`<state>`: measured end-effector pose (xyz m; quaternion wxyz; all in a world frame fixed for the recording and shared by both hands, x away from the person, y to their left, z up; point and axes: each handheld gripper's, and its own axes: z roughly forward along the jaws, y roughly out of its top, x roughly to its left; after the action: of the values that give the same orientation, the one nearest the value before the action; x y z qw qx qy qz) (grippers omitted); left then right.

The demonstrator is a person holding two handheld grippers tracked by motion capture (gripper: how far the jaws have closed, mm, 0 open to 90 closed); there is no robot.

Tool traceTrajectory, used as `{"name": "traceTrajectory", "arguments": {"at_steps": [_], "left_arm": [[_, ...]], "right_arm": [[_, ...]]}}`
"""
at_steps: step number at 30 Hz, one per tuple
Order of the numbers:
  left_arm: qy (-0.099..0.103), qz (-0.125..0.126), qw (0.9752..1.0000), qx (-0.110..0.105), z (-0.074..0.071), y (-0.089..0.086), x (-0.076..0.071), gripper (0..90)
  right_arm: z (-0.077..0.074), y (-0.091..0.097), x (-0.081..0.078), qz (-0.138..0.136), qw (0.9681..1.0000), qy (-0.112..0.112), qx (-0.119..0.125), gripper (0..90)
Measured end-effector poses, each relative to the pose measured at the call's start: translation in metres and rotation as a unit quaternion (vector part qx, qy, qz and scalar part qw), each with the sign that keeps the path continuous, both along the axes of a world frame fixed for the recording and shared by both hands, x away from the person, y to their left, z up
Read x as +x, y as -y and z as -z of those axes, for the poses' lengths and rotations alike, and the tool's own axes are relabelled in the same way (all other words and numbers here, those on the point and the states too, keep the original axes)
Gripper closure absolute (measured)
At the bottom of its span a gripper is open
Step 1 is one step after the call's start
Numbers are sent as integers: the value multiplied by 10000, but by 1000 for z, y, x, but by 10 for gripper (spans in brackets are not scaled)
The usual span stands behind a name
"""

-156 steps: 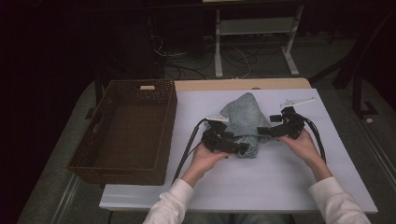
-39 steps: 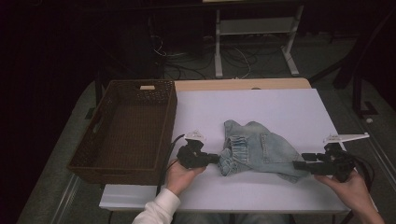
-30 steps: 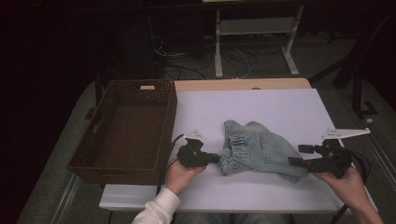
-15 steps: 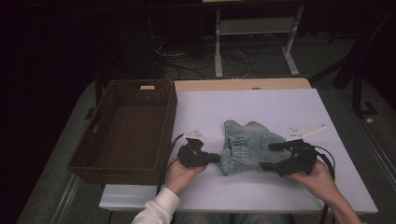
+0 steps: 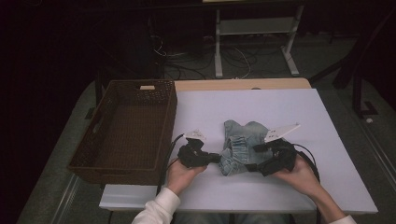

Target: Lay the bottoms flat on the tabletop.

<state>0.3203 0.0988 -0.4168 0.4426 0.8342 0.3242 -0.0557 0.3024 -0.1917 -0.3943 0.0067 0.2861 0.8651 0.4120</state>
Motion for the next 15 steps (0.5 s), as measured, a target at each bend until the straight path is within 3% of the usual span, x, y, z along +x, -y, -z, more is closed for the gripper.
{"name": "traceTrajectory", "arguments": {"at_steps": [11, 15], "left_arm": [[3, 46, 10000, 8, 1, 3, -1, 864], [-6, 65, 10000, 18, 1, 4, -1, 864]], "right_arm": [[19, -15, 12, -142, 9984, -207, -508, 214], [23, -17, 12, -103, 9978, -158, -635, 323]]}}
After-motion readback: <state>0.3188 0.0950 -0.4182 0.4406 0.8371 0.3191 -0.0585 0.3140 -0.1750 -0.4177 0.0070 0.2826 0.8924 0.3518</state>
